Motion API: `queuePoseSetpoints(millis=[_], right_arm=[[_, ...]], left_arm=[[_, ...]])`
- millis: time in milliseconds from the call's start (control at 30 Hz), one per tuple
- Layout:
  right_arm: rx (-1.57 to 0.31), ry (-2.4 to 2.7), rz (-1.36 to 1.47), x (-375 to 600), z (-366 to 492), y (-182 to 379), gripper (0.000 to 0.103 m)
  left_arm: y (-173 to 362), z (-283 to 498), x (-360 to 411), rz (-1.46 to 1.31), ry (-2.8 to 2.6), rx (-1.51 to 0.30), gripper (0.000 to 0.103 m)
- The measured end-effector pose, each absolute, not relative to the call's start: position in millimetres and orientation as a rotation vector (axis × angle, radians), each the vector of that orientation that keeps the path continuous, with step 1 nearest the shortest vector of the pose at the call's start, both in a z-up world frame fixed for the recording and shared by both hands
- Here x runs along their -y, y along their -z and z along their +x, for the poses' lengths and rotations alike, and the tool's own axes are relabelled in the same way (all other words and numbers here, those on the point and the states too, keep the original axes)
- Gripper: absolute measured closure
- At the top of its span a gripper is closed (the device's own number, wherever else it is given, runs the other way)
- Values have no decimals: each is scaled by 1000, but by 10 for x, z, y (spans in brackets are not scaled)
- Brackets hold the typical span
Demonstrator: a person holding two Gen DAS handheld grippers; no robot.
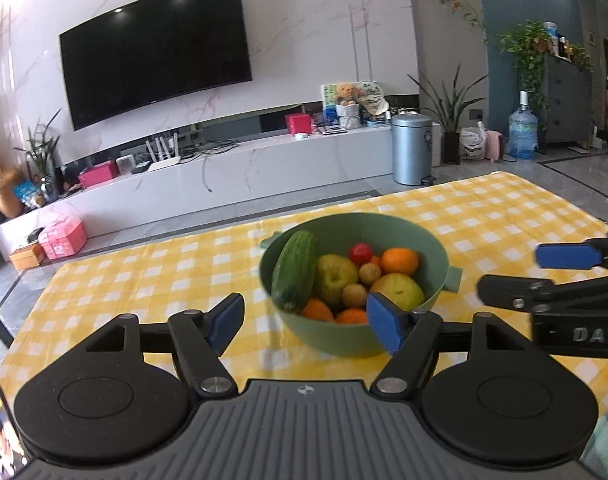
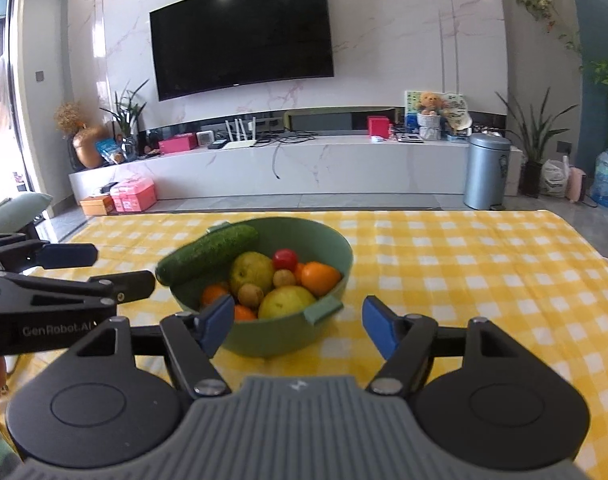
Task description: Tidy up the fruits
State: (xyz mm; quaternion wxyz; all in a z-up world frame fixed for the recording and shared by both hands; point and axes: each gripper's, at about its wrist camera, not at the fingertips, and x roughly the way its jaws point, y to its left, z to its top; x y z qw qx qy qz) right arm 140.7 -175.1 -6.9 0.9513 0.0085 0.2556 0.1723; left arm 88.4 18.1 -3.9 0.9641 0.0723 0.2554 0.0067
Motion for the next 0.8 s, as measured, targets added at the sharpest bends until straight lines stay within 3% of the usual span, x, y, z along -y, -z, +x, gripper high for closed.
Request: queuePoseSetpoints(millis=[233, 500, 800], right_arm=[[-462, -323, 29, 1746, 1202, 20, 19], [-474, -334, -8, 1553, 1260, 119, 12], [-538, -324, -36, 1455, 1411, 270, 12]], left_arm=[[134, 767, -205, 116, -59, -488, 16], [280, 881, -387, 58, -140, -526, 13], [442, 989, -441, 46, -130, -635, 13]])
